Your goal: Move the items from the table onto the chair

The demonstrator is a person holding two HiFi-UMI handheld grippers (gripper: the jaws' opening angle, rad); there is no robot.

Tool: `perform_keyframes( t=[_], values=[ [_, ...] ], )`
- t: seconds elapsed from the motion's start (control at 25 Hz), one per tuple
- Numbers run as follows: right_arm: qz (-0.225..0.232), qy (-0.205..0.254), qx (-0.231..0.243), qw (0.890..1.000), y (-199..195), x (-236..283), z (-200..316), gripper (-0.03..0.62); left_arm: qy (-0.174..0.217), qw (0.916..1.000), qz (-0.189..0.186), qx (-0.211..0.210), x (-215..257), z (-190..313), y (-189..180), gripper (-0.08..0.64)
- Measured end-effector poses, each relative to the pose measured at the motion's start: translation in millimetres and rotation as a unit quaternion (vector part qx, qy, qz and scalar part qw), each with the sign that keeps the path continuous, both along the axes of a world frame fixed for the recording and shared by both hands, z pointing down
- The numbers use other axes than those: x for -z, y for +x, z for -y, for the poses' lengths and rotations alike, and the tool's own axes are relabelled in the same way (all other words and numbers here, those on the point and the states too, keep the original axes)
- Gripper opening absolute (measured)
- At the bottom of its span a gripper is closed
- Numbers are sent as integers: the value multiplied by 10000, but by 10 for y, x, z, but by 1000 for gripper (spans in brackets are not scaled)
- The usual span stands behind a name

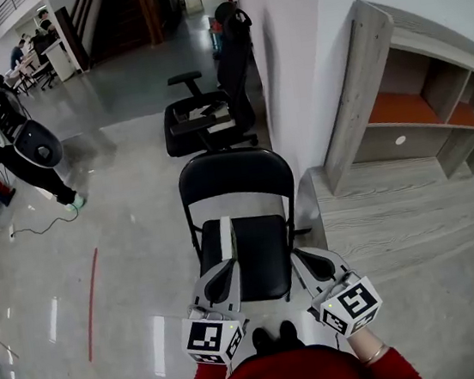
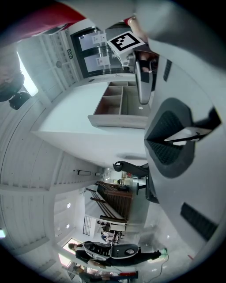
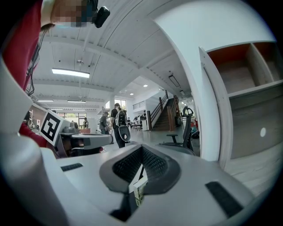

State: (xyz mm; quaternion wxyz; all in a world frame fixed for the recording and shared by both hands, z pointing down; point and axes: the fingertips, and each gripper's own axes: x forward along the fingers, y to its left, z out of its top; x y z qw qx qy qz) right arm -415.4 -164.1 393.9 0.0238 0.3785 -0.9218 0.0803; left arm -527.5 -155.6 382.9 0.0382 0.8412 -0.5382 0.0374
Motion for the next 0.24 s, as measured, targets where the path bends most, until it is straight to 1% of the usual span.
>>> perform_keyframes(
  t=[0.24],
  values=[
    [-21, -35, 5, 10000, 12, -54, -31, 8, -25, 10000, -1, 29, -31, -15, -4, 8]
  ],
)
